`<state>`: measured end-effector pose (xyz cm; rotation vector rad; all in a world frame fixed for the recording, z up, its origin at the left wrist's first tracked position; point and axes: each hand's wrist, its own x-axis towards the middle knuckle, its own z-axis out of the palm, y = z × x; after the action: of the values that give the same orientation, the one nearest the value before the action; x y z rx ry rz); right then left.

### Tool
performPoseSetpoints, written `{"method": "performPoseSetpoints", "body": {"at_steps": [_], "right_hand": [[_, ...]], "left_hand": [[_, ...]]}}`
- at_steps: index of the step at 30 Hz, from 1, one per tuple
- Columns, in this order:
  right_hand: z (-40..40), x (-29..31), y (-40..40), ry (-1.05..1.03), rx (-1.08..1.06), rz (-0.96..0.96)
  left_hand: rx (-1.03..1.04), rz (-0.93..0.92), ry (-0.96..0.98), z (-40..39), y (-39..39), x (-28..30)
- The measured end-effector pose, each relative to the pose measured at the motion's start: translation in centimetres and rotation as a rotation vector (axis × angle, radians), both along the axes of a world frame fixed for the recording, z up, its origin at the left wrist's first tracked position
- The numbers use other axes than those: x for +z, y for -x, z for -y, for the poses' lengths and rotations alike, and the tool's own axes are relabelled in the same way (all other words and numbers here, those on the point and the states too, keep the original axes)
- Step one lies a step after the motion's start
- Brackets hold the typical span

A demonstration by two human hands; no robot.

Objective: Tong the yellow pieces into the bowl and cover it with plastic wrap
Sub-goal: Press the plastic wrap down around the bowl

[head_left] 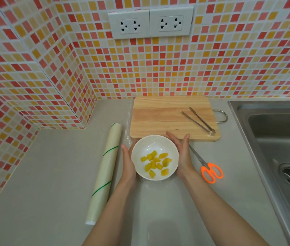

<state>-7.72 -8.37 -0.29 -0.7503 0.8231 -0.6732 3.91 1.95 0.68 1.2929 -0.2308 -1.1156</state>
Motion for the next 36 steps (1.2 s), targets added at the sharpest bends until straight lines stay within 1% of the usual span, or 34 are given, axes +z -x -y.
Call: {"method": "performPoseSetpoints", "body": {"at_steps": [4, 7, 10, 12, 13, 15, 16, 18, 20, 24, 26, 28, 33, 36], "right_hand": [[0.1, 0.5, 0.8, 0.118, -0.290, -0.083], [-0.6, 1.1, 2.6, 0.276, -0.380, -0.134], [-2.2, 1.6, 4.2, 0.391, -0.318, -0.133], [-3.1, 1.8, 4.7, 0.430, -0.256, -0.097], [-3.4, 2.0, 4.8, 0.442, -0.225, -0.087], [-3.7, 2.5, 4.4, 0.457, -0.164, -0.100], [-3.8, 2.5, 4.0, 0.451, -0.138, -0.112], [-4.2, 2.1, 3.0, 0.418, -0.104, -0.142], [-4.5, 1.4, 2.2, 0.415, -0.103, -0.185], [-3.7, 0.9, 1.9, 0.399, -0.126, -0.215], [-3.1, 0.8, 1.8, 0.367, -0.107, -0.216], [-2.7, 0.6, 1.8, 0.336, -0.079, -0.215], [-1.8, 0.2, 1.8, 0.171, -0.026, -0.090], [-0.9, 0.2, 1.8, 0.094, 0.059, -0.017]], "left_hand": [[0.089, 0.106, -0.028, -0.5, 1.4, -0.1], [0.157, 0.170, -0.051, -1.4, 2.6, -0.8], [0.180, 0.227, -0.093, -2.9, 3.3, -1.8], [0.208, 0.256, -0.076, -3.2, 2.4, -1.8], [0.200, 0.306, -0.060, -3.1, 1.6, -1.6], [0.081, 0.461, 0.004, -2.1, -0.1, -0.7], [-0.004, 0.501, 0.060, -1.4, -0.7, -0.1], [-0.152, 0.485, 0.115, -0.1, -1.1, 0.8], [-0.204, 0.449, 0.102, 0.7, -0.8, 0.9], [-0.174, 0.344, 0.063, 0.7, -0.6, -0.2], [-0.200, 0.300, 0.028, 0.5, -0.5, -0.6], [-0.189, 0.279, 0.033, 0.4, -0.3, -1.0], [-0.073, 0.076, 0.078, 0.2, 0.5, -1.2], [0.006, 0.059, 0.057, 0.0, 1.1, -1.6]]}}
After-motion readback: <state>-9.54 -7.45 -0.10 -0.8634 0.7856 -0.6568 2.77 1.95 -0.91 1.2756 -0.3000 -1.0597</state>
